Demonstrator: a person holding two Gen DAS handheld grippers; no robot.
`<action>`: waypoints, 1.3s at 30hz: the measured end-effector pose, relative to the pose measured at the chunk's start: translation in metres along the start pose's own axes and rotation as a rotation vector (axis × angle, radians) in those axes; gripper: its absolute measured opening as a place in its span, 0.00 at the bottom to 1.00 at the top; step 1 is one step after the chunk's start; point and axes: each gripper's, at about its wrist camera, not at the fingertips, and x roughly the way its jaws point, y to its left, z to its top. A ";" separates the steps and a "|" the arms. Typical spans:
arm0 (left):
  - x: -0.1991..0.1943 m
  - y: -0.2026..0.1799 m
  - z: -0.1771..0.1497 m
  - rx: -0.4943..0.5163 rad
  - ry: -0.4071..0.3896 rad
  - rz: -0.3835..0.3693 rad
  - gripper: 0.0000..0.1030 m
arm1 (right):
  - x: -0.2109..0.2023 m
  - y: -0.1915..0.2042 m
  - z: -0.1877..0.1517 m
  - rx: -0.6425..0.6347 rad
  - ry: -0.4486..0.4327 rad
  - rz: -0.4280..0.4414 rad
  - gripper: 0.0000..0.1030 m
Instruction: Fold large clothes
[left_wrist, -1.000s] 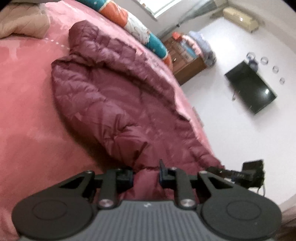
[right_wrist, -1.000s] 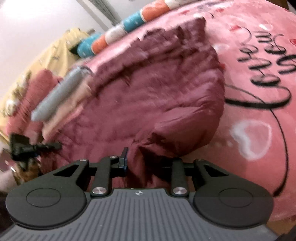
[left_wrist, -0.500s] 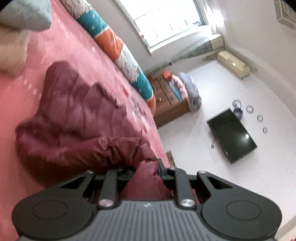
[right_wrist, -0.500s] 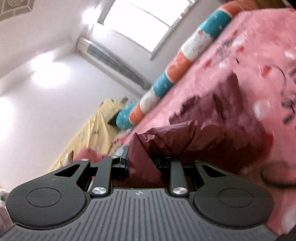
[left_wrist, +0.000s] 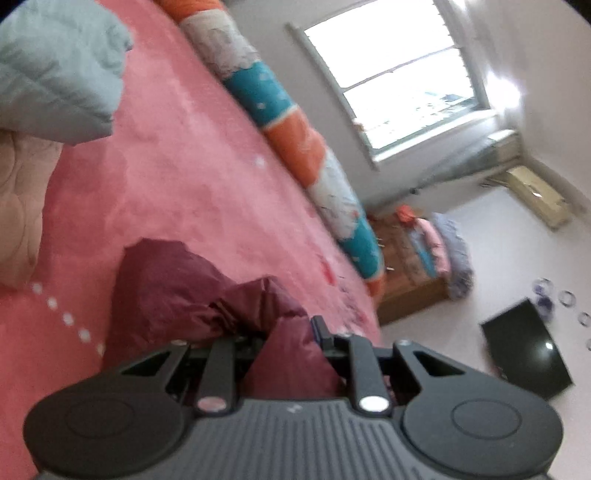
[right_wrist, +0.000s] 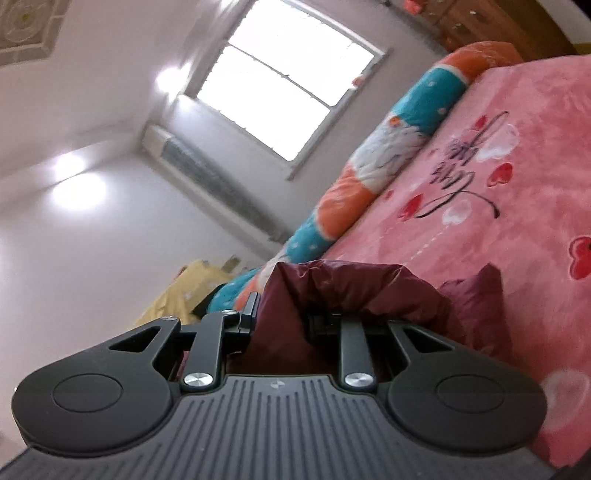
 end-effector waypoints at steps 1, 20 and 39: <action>0.006 0.003 0.002 -0.006 0.000 0.017 0.19 | 0.010 -0.007 0.002 -0.004 -0.002 -0.036 0.29; -0.007 -0.006 0.029 0.067 -0.078 0.093 0.64 | 0.053 -0.028 0.006 -0.027 -0.013 -0.299 0.98; -0.084 -0.011 -0.043 0.297 -0.096 0.228 0.80 | -0.084 -0.018 -0.066 0.153 -0.295 -0.512 1.00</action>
